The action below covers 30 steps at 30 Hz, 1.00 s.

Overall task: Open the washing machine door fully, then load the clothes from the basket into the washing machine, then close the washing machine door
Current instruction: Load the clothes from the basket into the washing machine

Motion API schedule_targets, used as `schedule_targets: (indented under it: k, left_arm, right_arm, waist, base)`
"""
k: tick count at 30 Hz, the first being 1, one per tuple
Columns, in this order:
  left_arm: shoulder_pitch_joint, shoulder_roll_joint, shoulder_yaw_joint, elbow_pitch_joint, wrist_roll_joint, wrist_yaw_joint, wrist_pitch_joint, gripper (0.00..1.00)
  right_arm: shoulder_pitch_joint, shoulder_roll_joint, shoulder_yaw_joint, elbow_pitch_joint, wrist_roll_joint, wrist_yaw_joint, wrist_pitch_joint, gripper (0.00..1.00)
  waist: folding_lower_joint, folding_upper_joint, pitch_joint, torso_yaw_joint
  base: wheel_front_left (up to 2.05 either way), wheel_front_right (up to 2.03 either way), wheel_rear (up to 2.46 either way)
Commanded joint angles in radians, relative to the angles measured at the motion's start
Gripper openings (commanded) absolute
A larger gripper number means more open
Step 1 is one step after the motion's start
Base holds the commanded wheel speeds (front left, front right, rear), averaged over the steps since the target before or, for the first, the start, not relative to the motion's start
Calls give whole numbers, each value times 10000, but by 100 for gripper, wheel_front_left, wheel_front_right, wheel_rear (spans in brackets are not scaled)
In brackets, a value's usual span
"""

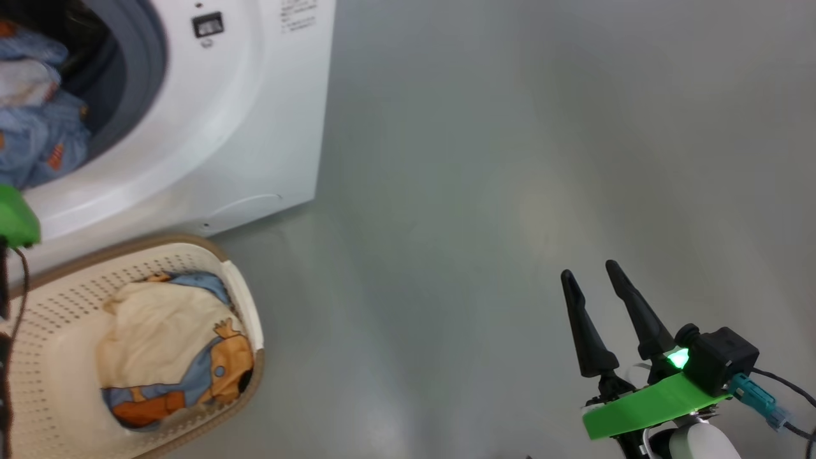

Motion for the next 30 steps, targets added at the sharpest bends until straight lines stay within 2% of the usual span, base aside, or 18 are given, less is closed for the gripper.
schedule_targets:
  k: [1,6,16,25,30]
  left_arm:
    - [-377,538,236,-153,74,27,-129,0]
    - [-1416,1001,207,698,193,-29,-255,0]
    - [-3817,1643,-103,1522,452,-280,-292,0]
    - [-5523,1605,-715,1892,831,-417,-255,0]
    - [-5954,1426,-864,1776,902,-240,-477,0]
  right_arm:
    - [-150,-93,276,-205,94,16,-48,100]
    - [-252,-91,522,-213,102,16,-48,100]
    - [-311,-90,741,-300,189,16,-48,100]
    - [-399,-90,821,-459,311,16,-48,100]
    - [-397,-90,897,-497,426,16,-48,100]
  waist:
    - [-2,0,552,-508]
    - [-2,0,874,-642]
    - [-2,0,2003,-625]
    - [-2,0,2797,-554]
    - [-2,0,3014,-516]
  base:
    - [0,0,0]
    - [0,0,0]
    - [0,0,0]
    - [0,0,0]
    - [0,0,0]
